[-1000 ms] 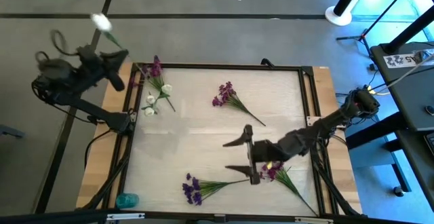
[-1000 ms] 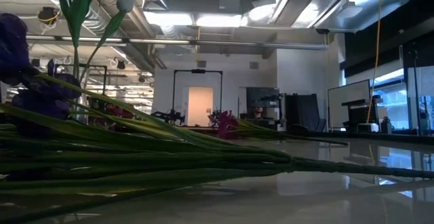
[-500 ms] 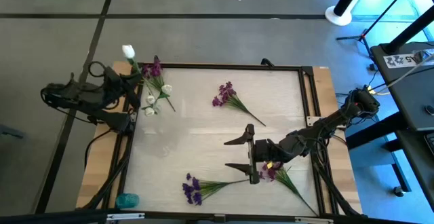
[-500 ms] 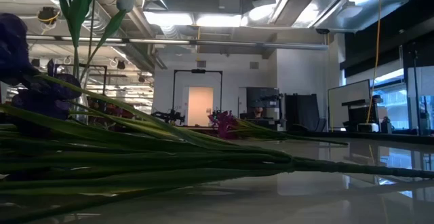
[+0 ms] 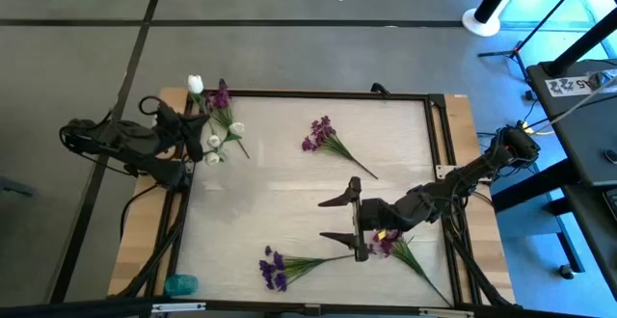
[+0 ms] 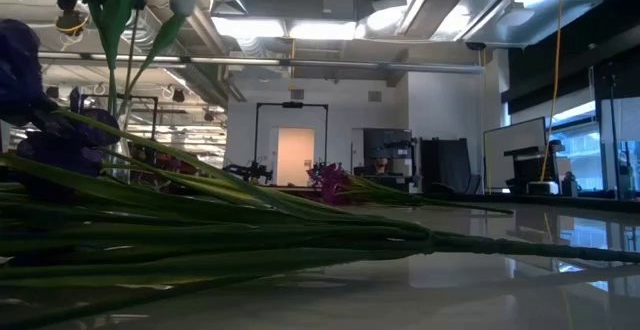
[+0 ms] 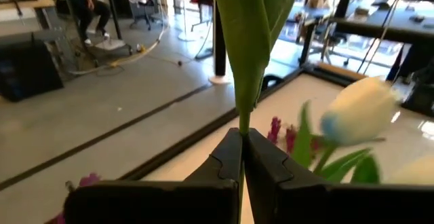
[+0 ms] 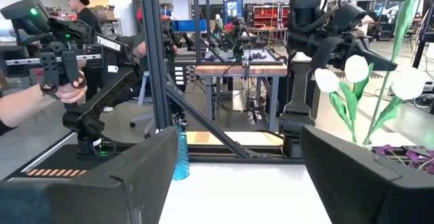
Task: Sort flowers into vase by color
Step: Put the white flower into the transparent vase, then put the violet flowers into the transparent blue vase
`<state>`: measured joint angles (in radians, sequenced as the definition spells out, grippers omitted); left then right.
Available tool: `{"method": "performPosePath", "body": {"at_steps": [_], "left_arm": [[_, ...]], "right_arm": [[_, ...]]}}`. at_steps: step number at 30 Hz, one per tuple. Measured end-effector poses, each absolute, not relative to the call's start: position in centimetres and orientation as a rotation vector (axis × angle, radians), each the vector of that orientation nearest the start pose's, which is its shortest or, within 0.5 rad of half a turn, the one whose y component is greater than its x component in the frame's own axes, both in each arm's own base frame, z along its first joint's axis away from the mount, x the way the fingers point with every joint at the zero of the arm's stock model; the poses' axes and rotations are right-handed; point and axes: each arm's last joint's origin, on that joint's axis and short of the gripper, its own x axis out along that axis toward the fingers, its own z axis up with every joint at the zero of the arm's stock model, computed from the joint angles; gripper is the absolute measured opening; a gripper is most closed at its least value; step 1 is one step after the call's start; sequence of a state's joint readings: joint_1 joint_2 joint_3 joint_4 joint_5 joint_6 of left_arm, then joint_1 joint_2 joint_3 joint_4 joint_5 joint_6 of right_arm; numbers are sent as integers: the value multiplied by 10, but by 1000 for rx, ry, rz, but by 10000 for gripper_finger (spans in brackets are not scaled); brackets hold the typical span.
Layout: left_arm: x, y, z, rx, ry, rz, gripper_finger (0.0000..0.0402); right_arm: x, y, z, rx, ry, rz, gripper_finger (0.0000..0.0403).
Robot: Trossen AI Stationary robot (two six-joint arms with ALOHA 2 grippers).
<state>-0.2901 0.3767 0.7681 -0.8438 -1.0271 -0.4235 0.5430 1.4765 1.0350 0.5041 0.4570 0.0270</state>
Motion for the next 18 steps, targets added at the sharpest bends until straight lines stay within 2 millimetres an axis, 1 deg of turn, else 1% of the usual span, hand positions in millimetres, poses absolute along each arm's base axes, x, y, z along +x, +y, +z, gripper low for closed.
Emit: {"method": "performPosePath", "body": {"at_steps": [7,12,15,18], "left_arm": [[51,10,303,-192,251,822,8],[49,10,298,-216,321,777,41],[41,11,307,-226,365,724,69],[29,13,321,-263,399,662,97]], "right_arm": [[294,163,317,38,-12,86,308],[294,162,313,13,31,77,308],[294,161,311,5,42,31,308],[293,160,312,2,47,18,308]]}}
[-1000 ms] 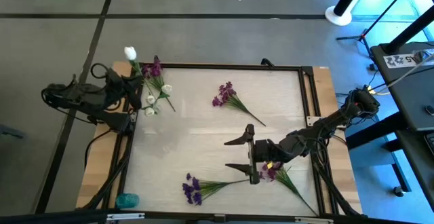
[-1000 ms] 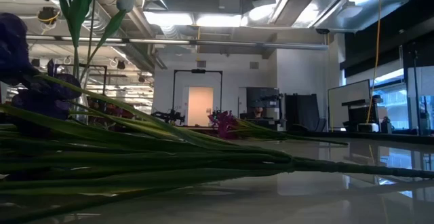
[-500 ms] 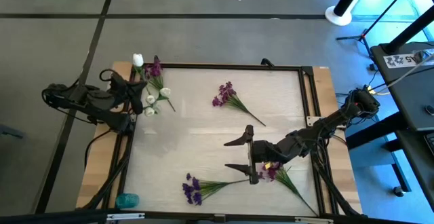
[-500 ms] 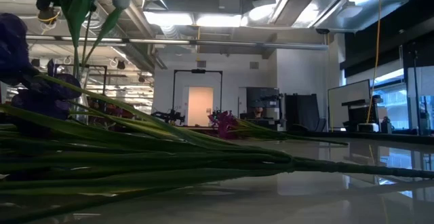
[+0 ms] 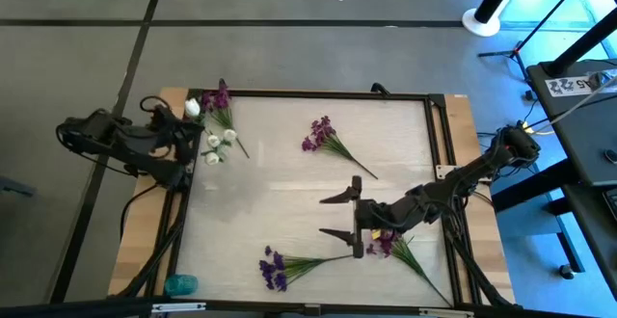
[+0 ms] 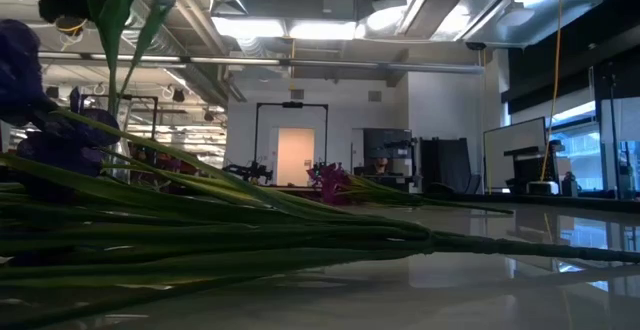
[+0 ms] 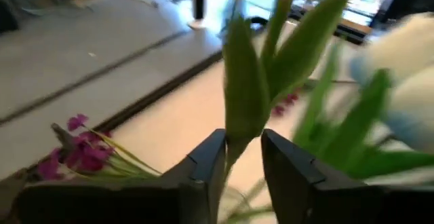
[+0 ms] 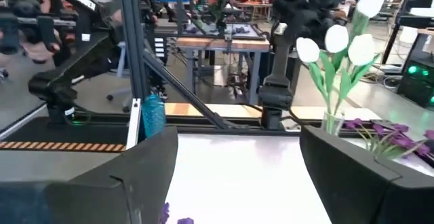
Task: Sort flowers into vase by color
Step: Put the violet flowers into the transparent blue vase
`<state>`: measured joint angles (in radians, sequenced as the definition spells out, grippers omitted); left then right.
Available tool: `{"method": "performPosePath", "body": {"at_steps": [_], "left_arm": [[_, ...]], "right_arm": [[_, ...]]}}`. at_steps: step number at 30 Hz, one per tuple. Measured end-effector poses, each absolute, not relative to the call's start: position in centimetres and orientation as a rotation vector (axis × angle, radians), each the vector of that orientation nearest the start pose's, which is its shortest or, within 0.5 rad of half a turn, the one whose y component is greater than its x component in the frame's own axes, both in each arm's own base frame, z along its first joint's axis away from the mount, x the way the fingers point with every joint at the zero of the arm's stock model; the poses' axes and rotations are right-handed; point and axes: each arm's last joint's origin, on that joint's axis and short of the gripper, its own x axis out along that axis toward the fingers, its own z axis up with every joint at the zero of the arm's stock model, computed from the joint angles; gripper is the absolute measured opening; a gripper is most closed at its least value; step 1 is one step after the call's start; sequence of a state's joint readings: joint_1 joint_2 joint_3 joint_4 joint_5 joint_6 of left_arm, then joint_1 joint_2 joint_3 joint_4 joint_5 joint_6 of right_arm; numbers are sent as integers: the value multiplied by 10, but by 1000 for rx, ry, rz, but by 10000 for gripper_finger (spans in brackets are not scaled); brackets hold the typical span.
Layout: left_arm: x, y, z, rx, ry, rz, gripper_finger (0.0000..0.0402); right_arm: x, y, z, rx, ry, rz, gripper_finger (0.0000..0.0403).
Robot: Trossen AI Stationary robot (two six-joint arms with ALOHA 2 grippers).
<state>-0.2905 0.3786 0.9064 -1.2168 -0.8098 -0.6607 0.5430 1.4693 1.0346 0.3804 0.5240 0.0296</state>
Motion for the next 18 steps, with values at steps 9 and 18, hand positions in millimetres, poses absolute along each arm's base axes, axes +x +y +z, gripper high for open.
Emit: {"method": "performPosePath", "body": {"at_steps": [9,18], "left_arm": [[-16,18,354,-601,528,454,131],[-28,17,374,-747,503,267,132]], "right_arm": [[290,139,310,-23,158,-119,308],[304,73,265,76,509,-412,308]]}}
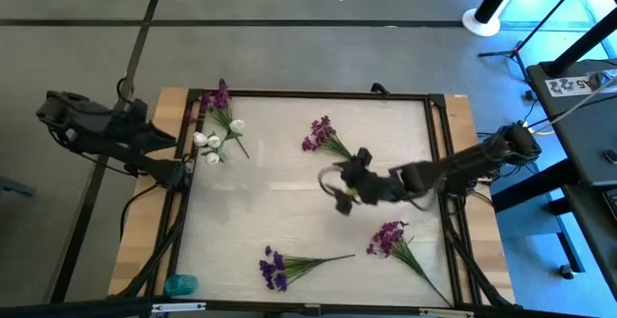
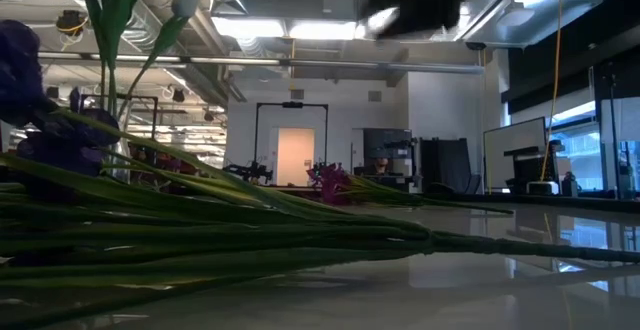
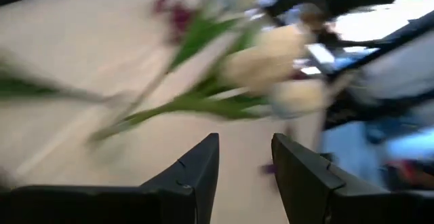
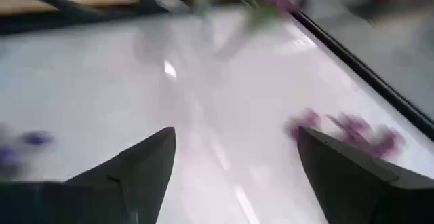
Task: Sort flowers into vase by color
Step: Put the violet flowers into the transparent blue vase
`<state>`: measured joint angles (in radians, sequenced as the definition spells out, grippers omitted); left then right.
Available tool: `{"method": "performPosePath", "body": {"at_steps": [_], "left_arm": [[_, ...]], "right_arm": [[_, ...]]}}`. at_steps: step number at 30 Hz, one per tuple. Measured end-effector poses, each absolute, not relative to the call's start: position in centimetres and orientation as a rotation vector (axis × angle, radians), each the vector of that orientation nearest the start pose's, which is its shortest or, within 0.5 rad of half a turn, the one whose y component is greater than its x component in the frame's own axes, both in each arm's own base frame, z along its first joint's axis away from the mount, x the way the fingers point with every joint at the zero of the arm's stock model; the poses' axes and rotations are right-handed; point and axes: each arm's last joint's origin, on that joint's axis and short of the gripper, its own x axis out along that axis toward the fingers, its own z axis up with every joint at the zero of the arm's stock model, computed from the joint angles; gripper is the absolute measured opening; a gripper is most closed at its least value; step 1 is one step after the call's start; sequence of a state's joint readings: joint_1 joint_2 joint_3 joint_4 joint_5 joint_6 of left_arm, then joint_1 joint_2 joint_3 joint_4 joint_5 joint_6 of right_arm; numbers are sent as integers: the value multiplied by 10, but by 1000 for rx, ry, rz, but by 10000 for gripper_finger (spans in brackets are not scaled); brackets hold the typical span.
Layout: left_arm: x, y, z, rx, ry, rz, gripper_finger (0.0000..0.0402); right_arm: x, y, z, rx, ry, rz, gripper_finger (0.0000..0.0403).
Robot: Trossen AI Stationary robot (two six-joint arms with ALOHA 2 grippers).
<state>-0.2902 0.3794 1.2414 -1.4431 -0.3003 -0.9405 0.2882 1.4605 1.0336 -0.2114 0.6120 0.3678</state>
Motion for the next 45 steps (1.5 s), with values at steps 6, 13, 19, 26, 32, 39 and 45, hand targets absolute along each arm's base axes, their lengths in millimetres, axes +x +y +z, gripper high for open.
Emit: {"method": "performPosePath", "body": {"at_steps": [6,13,19,26,32,39,45], "left_arm": [[-10,7,411,-562,212,-90,132],[15,-1,440,-263,-83,-200,132],[49,-11,434,-170,-44,-188,132],[93,-25,431,-128,-53,-207,132],[123,-34,436,-81,-101,-210,132],[141,-42,435,-37,-116,-239,132],[154,-69,438,-37,-179,-518,132]], "right_arm": [[323,7,227,106,675,-633,308],[336,-55,165,177,917,-710,306],[335,-84,139,266,994,-722,249],[335,-95,135,349,1001,-671,116],[336,-84,179,337,820,-622,13],[328,-28,282,251,417,-436,29],[316,52,338,141,70,-101,13]]}}
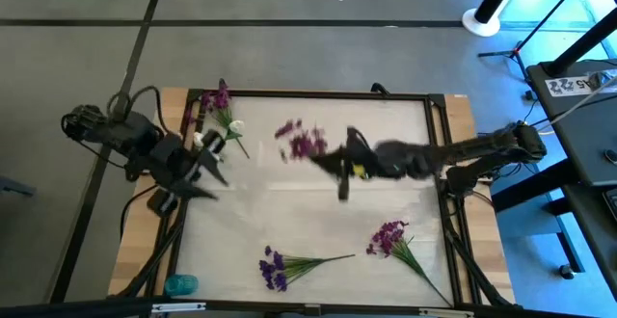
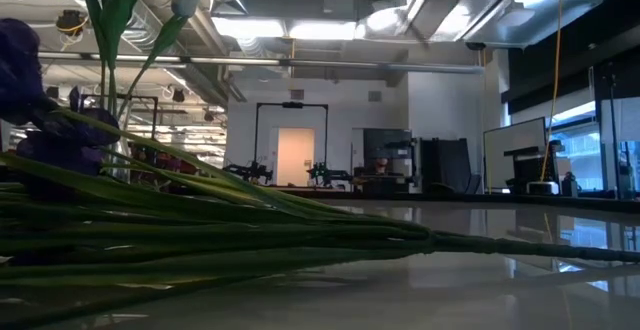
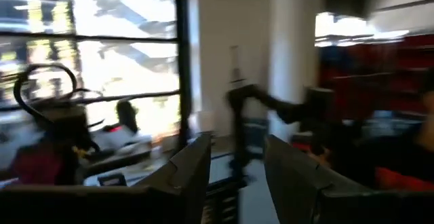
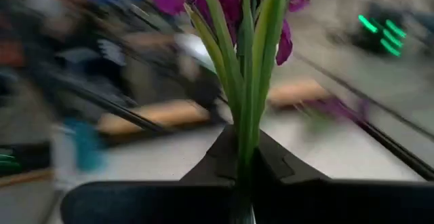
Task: Sort flowers into vase by color
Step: Put the violet flowers into the transparent blue vase
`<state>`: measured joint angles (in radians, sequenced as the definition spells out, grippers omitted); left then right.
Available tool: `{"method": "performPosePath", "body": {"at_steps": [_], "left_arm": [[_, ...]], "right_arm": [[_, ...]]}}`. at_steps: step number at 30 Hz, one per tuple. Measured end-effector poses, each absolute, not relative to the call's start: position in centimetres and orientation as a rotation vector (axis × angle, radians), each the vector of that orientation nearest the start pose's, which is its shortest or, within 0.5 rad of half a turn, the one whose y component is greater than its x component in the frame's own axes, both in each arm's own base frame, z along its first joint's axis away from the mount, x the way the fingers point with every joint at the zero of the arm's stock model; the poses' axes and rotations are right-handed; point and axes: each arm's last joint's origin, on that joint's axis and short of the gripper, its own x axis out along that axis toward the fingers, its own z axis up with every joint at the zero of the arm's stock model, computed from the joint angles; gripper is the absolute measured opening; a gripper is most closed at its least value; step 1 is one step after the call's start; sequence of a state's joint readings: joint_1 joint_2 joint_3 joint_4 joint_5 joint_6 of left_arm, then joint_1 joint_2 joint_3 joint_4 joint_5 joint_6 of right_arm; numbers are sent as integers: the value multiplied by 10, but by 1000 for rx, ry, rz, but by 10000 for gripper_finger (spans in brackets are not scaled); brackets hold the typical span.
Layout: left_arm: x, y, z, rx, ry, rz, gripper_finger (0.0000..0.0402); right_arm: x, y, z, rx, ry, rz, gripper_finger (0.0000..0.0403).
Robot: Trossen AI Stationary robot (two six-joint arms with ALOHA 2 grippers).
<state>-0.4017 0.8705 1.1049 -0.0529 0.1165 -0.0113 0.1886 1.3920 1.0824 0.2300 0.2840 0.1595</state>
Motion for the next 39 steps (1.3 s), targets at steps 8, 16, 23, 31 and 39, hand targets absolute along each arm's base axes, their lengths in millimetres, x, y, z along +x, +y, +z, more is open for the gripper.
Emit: {"method": "performPosePath", "body": {"at_steps": [8,16,23,31,39], "left_arm": [[159,-125,439,-84,-277,-854,132],[182,-167,400,122,-58,-429,132],[222,-187,356,235,107,-73,141],[264,-190,323,222,164,10,194],[283,-183,320,171,111,30,212]], "right_arm": [[304,140,346,57,-136,306,16],[310,173,328,-23,-189,374,19],[329,176,305,-48,-213,349,10],[333,176,300,-113,-227,261,17],[328,176,300,-137,-287,214,12]]}}
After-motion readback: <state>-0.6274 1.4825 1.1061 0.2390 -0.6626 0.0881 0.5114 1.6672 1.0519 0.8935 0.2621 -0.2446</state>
